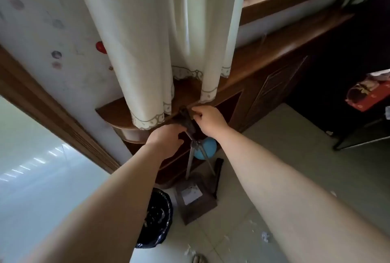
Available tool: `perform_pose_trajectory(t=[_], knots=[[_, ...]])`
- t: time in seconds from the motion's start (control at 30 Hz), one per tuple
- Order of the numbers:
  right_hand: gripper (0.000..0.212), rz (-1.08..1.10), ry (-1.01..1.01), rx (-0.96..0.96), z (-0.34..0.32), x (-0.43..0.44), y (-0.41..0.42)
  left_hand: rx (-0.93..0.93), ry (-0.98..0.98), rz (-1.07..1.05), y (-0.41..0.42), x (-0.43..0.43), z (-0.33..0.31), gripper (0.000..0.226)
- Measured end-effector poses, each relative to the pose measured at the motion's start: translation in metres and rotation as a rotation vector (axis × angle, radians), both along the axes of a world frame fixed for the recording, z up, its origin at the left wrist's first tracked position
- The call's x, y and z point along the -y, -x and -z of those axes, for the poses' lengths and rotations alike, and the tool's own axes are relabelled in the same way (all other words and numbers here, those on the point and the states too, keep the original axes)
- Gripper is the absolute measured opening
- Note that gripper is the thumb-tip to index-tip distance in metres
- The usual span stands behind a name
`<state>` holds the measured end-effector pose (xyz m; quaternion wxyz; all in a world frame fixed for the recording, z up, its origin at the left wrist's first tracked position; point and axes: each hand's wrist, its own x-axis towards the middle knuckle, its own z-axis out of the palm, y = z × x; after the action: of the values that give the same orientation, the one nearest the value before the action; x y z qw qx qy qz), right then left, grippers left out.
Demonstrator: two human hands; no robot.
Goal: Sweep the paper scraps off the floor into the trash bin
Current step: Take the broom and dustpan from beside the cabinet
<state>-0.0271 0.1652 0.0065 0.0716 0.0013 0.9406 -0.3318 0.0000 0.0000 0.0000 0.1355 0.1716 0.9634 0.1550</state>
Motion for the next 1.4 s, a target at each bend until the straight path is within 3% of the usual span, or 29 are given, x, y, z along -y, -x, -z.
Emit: perform_pose_trajectory(t=[0.23,0.4,0.57,0.67,0.73,0.83,0.9,0.97,1.07,1.17,1.3,1.4], knots=[[0.043,-0.179,-0.090,-0.006,0.020,0.017,0.041,0.049,0.034,0.011,0.019,0.004,0.016,0.053],[0.032,-0.181,-0.020,0.031,0.013,0.017,0.053,0.026,-0.007,0.001,0.024,0.002,0.017,0.052],[0.026,-0.082,0.155,0.089,0.010,-0.007,0.040,0.051,0.017,0.026,0.028,-0.013,0.023,0.054],[0.014,0.014,0.222,0.191,0.007,-0.026,0.025,0.085,0.130,0.092,0.024,-0.024,0.024,0.063],[0.017,0.100,0.281,0.271,0.005,-0.038,0.013,0.102,0.198,0.120,0.022,-0.032,0.022,0.066],[0.029,0.176,0.123,0.221,0.002,-0.049,-0.004,0.064,0.342,0.196,0.014,-0.044,0.018,0.052],[0.025,0.214,-0.041,0.231,0.002,-0.055,-0.015,0.000,0.445,0.231,0.007,-0.049,0.014,0.039],[0.021,0.300,-0.062,0.326,0.003,-0.060,-0.024,-0.068,0.528,0.272,0.004,-0.051,0.013,0.034],[0.032,0.443,0.145,0.539,0.004,-0.062,-0.035,-0.107,0.592,0.341,0.001,-0.055,0.016,0.034],[0.022,0.624,0.278,0.806,0.005,-0.061,-0.051,-0.084,0.598,0.337,0.000,-0.056,0.019,0.034],[0.020,0.719,0.372,0.855,0.023,-0.065,-0.070,-0.179,0.673,0.390,0.003,-0.054,0.017,0.025],[0.021,0.795,0.486,0.920,0.034,-0.070,-0.079,-0.230,0.718,0.411,0.002,-0.049,0.022,0.033]])
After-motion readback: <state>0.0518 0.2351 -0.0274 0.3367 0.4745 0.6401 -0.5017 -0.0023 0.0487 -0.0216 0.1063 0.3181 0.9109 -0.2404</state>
